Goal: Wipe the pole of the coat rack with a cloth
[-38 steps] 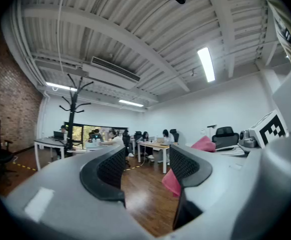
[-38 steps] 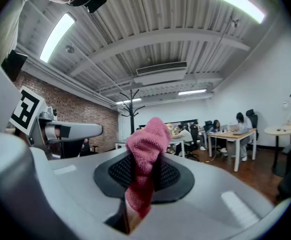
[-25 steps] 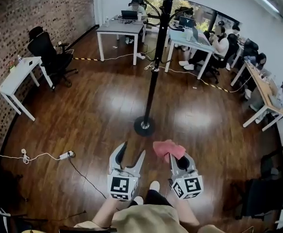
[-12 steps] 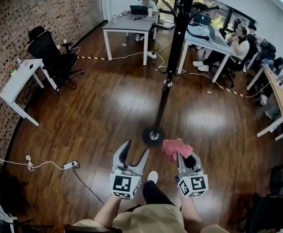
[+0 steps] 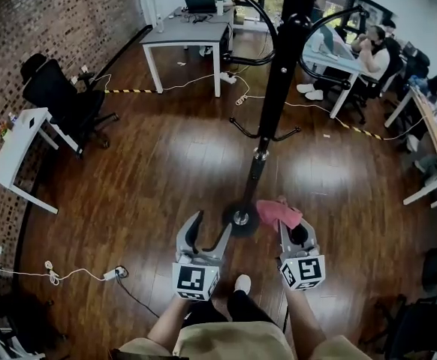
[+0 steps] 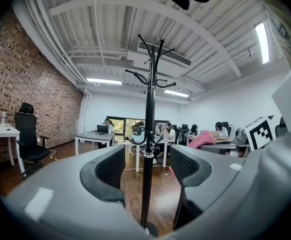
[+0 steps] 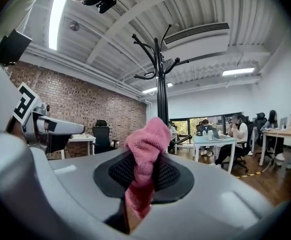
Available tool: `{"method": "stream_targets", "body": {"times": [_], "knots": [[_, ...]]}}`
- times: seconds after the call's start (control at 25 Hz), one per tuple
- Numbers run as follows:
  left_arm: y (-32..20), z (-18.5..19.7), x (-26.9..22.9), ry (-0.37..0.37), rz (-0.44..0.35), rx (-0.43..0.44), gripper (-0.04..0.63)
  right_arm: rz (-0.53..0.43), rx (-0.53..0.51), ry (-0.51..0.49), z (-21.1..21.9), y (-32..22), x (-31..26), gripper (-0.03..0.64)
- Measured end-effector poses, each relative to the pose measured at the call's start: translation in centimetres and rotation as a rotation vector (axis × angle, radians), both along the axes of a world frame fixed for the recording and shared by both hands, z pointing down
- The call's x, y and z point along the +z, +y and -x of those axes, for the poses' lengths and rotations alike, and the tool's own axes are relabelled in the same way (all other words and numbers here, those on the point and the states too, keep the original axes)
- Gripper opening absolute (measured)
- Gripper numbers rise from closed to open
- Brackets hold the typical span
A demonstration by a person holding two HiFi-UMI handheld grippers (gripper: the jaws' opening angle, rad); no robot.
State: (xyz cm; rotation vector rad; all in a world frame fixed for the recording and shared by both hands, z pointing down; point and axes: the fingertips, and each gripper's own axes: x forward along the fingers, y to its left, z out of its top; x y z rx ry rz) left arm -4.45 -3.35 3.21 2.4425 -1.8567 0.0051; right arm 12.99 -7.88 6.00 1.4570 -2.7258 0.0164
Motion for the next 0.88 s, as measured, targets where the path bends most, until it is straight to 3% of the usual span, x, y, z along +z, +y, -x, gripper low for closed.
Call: {"method": "stream_targets", "body": {"times": [0.2,0.48,0.64,0.76,0.88], "knots": [[-3.3,2.0,2.2,-0.010,0.041,0.069,0.276,-0.054,-0.012,0.150,2.7,-6.1,3.0,0.061],[-7.8,3.6,5.8,-0.023,0.016,0.134,0.275,-0.019,-0.034,0.164,5.8,-15.7,8.6,0.061],[-10.3,4.2,9.6,-0.001,-0.024,0.149,0.275,-0.128,-0.047,0.144,6.8,-18.6,9.0,0.063],[-12.1,5.1,12.8,0.017,-0.053,0.155,0.274,-0.246,-0.032,0.094,6.7,-18.3,9.0,0.063],[-14.0,5.7,16.0,0.034,-0.087,0.159,0.273,-0.298,-0.041,0.079,6.9,-18.0,10.4,0.063]]}}
